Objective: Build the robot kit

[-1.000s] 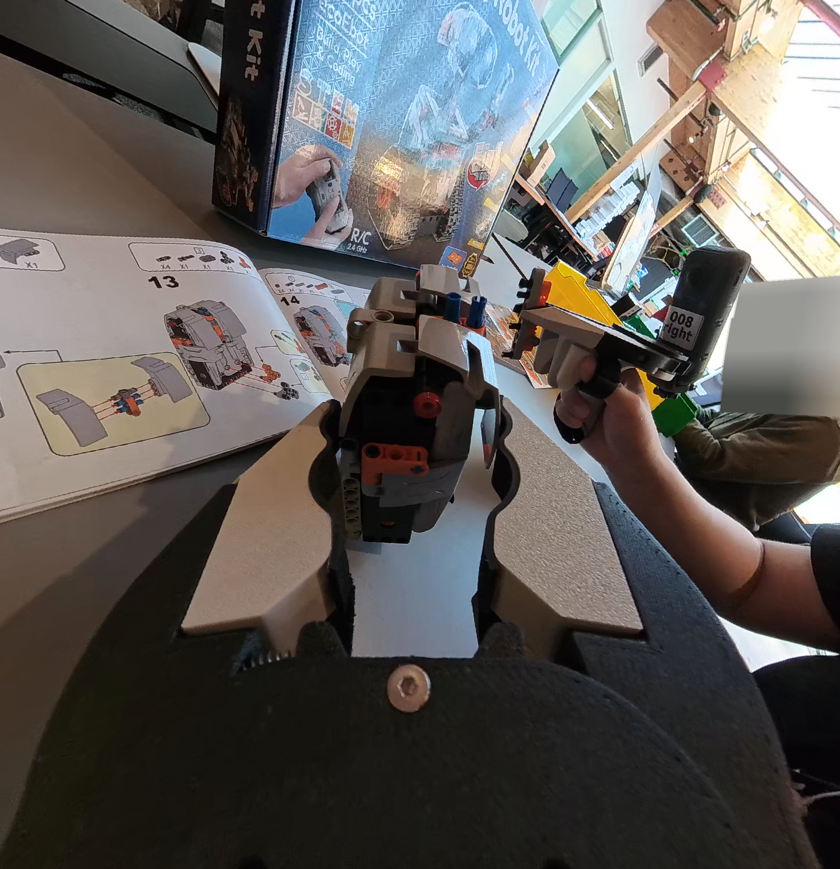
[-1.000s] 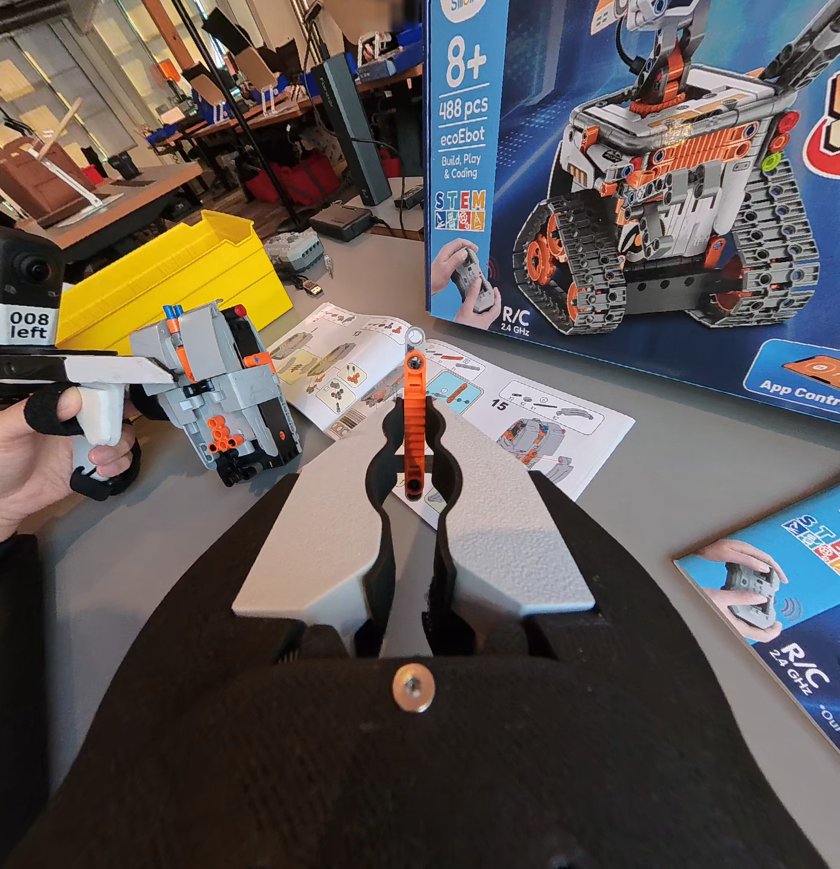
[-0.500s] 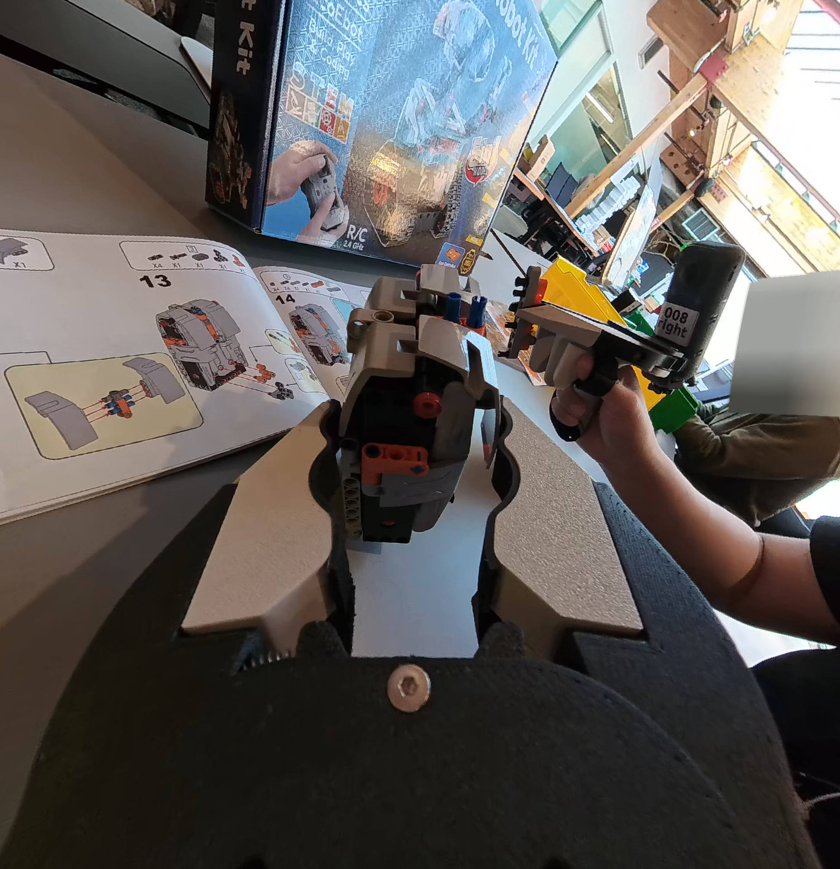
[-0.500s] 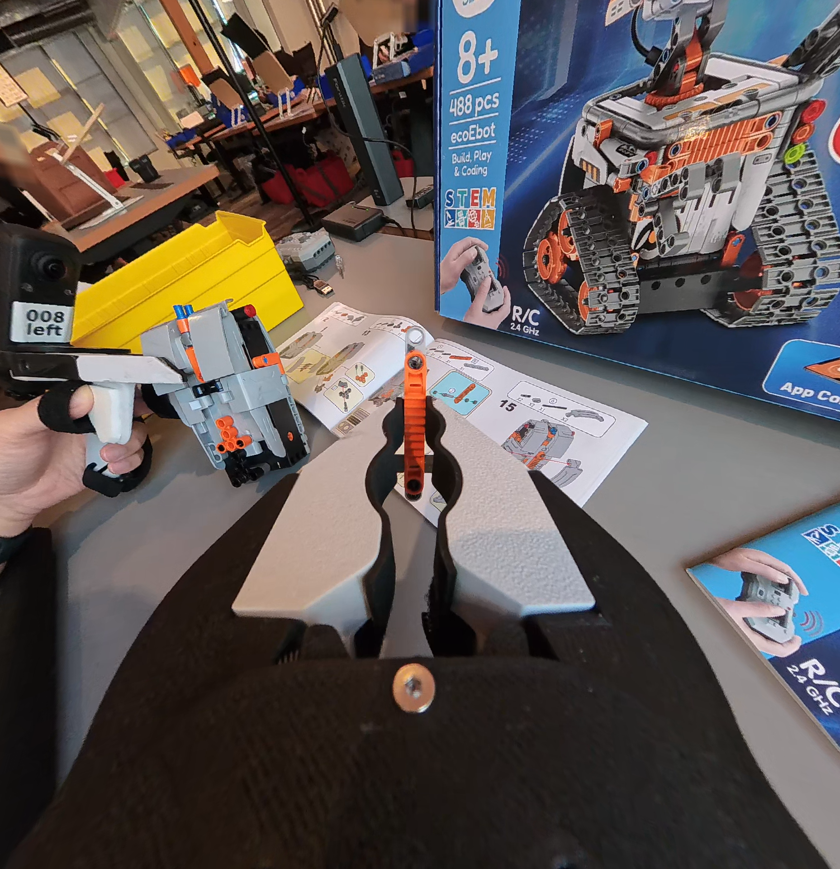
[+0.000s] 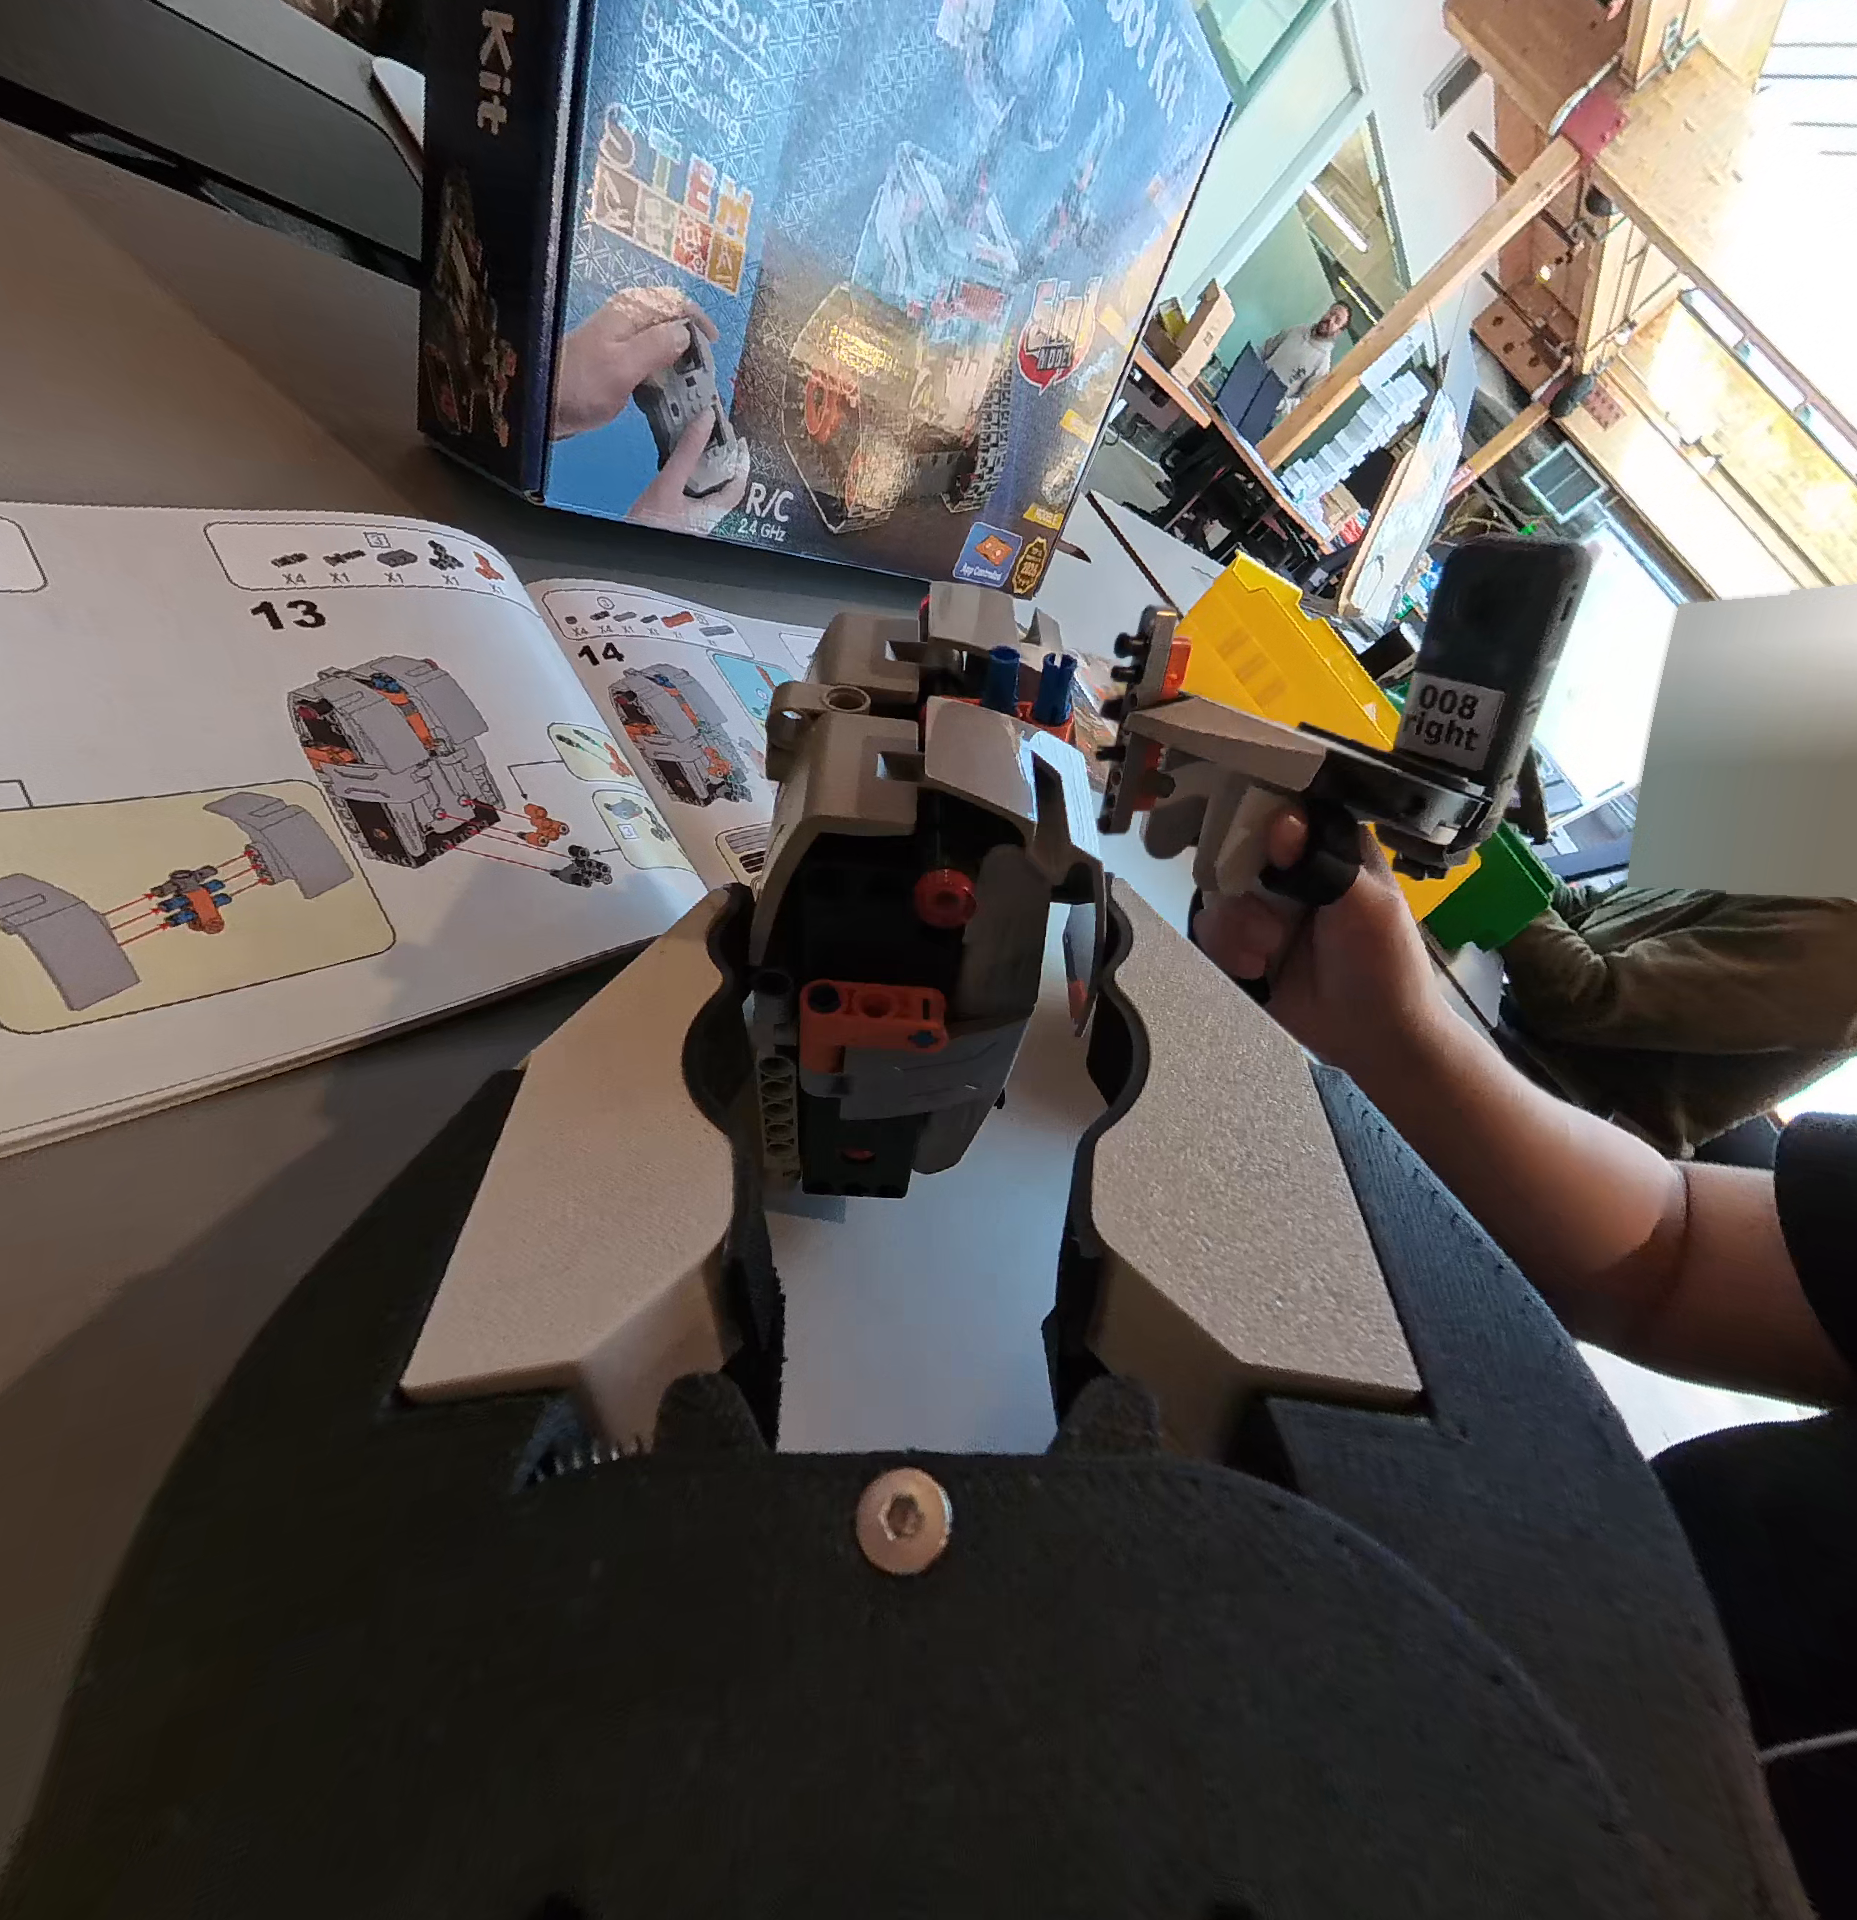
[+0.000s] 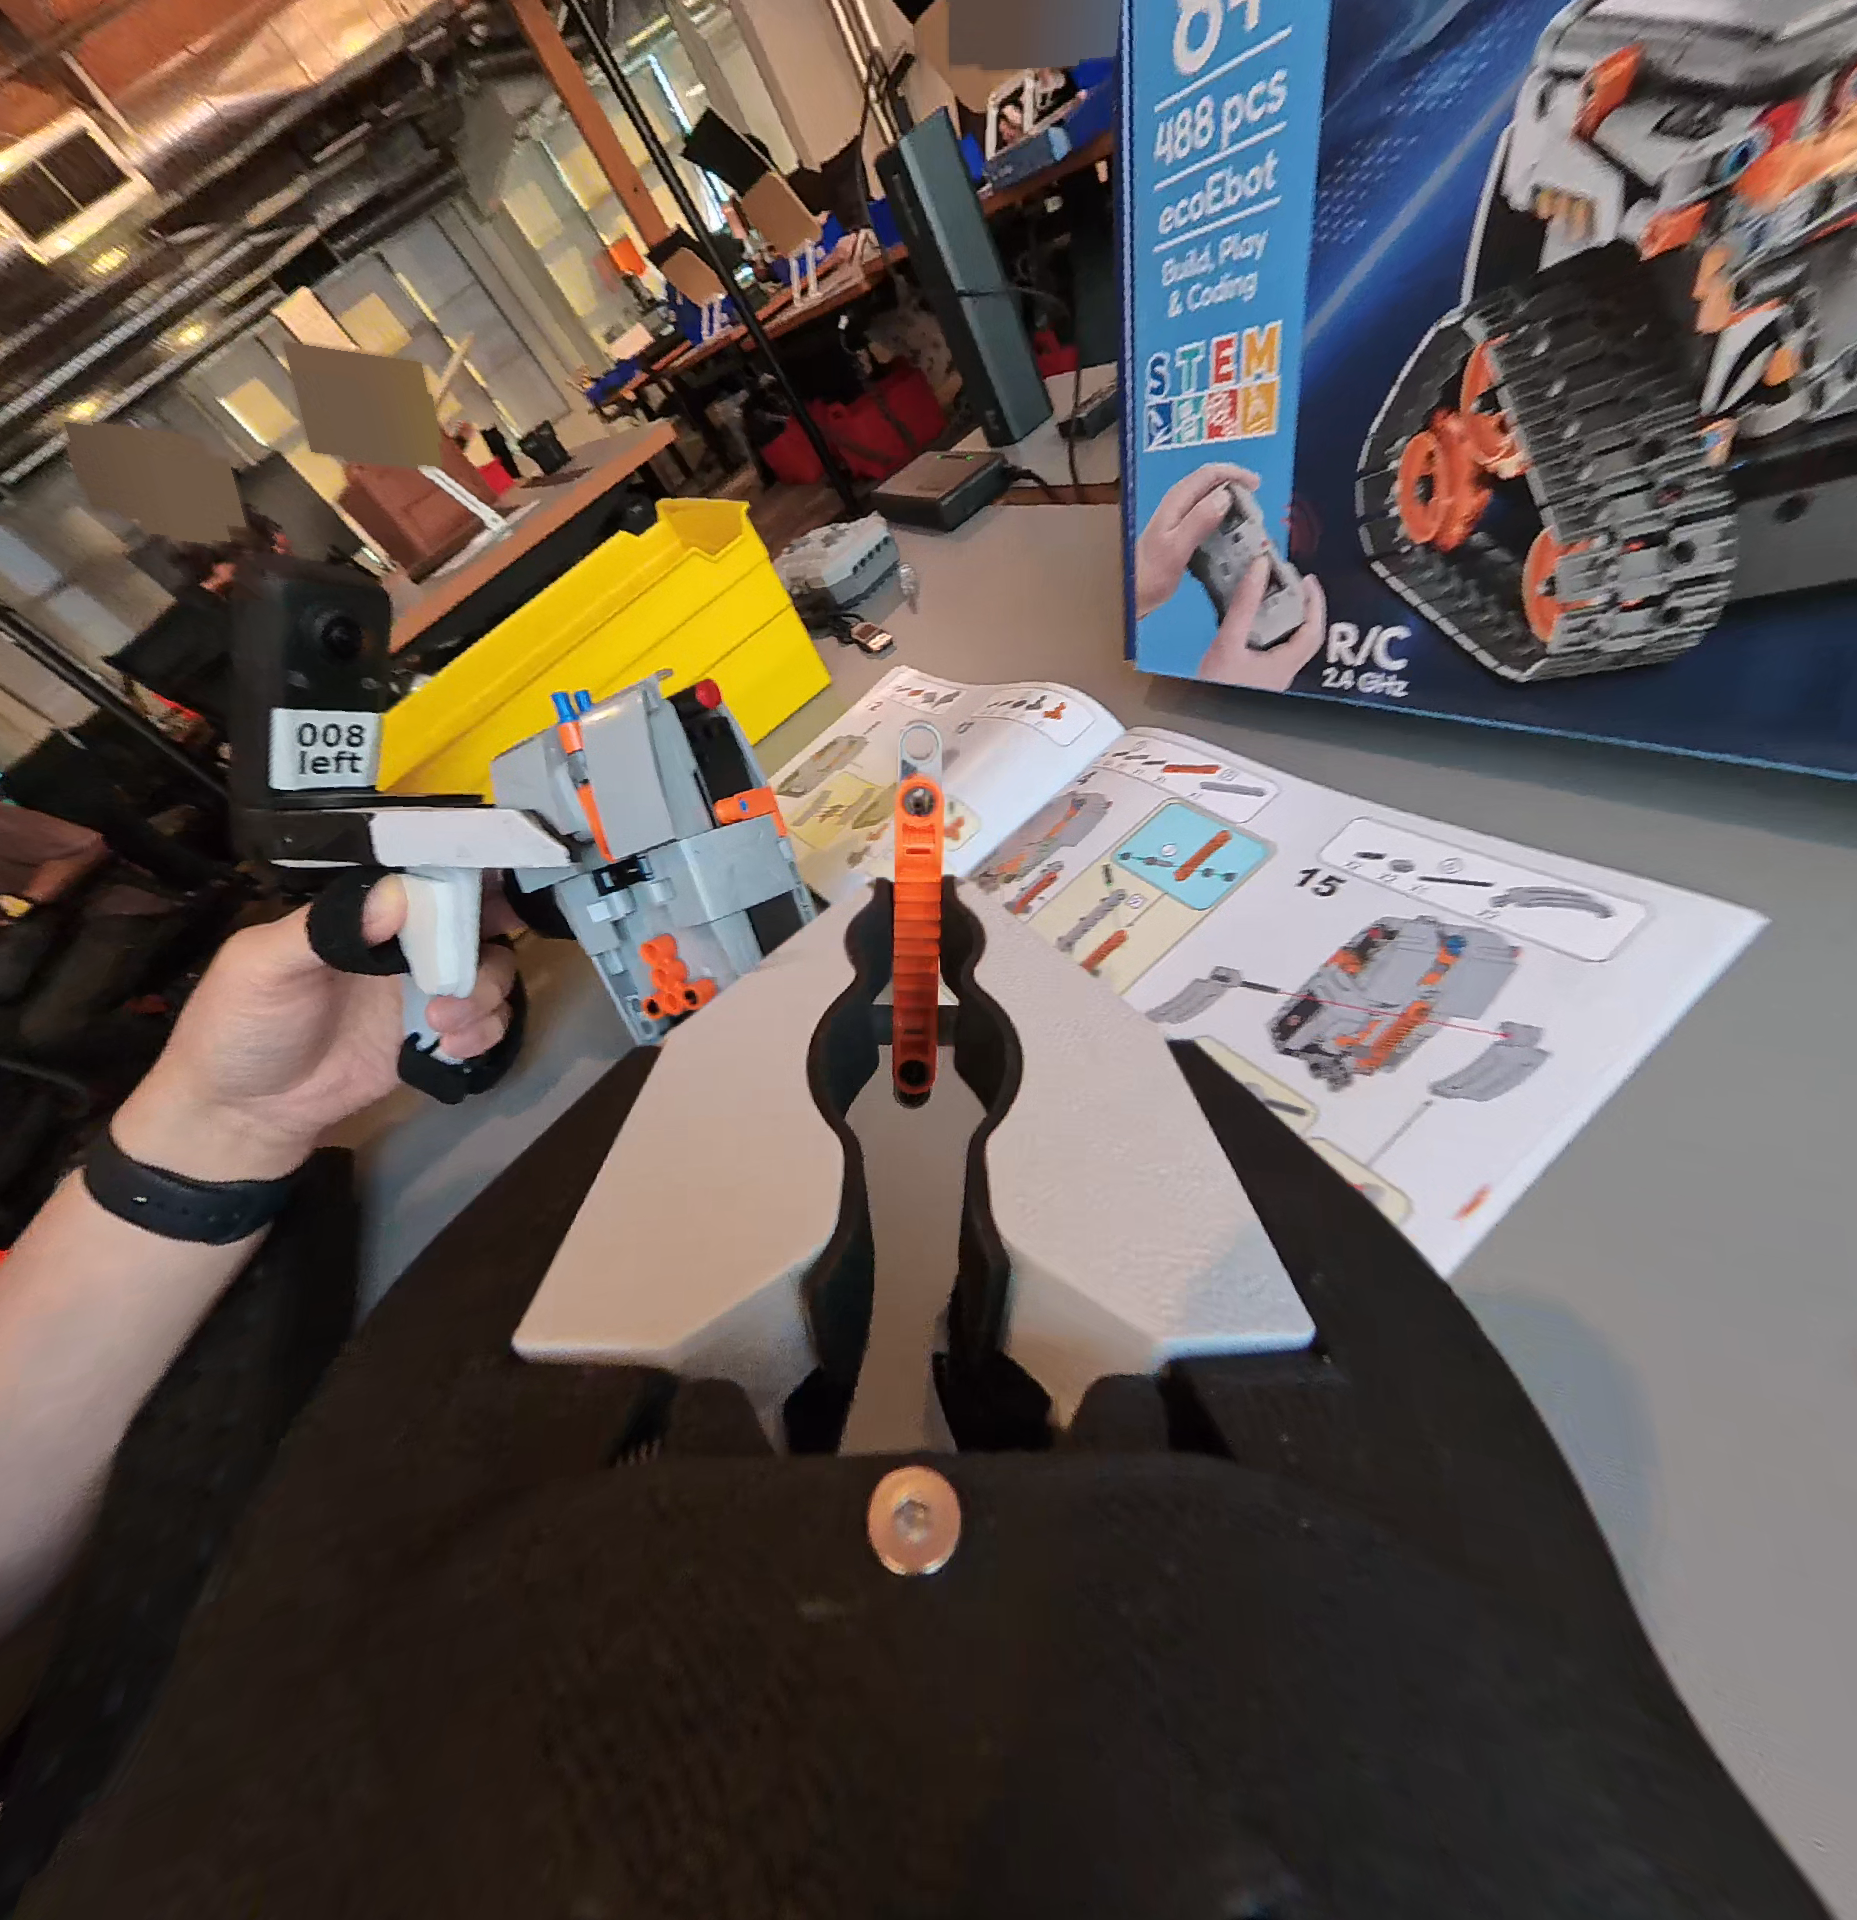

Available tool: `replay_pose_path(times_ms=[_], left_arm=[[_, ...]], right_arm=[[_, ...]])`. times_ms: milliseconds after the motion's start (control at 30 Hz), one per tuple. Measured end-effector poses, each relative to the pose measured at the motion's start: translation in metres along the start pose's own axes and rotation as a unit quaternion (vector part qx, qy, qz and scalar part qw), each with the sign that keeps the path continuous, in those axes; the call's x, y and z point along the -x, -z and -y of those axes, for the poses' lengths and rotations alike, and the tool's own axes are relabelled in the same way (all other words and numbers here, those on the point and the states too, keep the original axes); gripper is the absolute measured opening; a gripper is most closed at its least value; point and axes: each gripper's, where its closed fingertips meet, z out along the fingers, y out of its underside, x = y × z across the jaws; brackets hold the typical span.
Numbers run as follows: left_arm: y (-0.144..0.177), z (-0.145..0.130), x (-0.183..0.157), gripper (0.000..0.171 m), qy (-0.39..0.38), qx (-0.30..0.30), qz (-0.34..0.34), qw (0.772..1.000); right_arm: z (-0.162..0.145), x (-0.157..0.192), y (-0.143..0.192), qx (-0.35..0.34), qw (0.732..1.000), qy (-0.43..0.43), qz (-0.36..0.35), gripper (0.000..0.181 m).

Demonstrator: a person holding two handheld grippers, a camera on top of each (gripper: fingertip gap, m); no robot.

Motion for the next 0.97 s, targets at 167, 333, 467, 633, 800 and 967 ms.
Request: replay_pose_path(times_ms=[167,333,467,633,800,967], left_arm=[[-0.006,0.003,0.002,0.064,0.014,-0.006,-0.008,1.0],[-0.011,0.006,0.003,0.064,0.018,0.007,-0.016,1.0],[-0.011,0.002,-0.001,0.064,0.015,0.003,-0.019,1.0],[-0.011,0.001,-0.004,0.064,0.003,-0.007,-0.023,1.0],[-0.01,0.001,-0.003,0.064,0.011,-0.012,-0.025,1.0],[-0.009,0.0,-0.003,0.064,0.01,-0.013,-0.026,1.0]], right_arm=[[-0.004,0.004,-0.006,-0.002,1.0,-0.021,0.02,0.006],[-0.005,0.002,-0.007,-0.007,0.996,-0.072,0.046,0.007],[-0.004,0.008,-0.009,-0.013,0.989,-0.119,0.086,0.006],[-0.008,0.009,-0.01,-0.008,0.983,-0.149,0.109,0.006],[-0.01,0.014,-0.012,-0.007,0.974,-0.174,0.147,0.006],[-0.014,0.013,-0.014,-0.005,0.964,-0.207,0.166,0.006]])
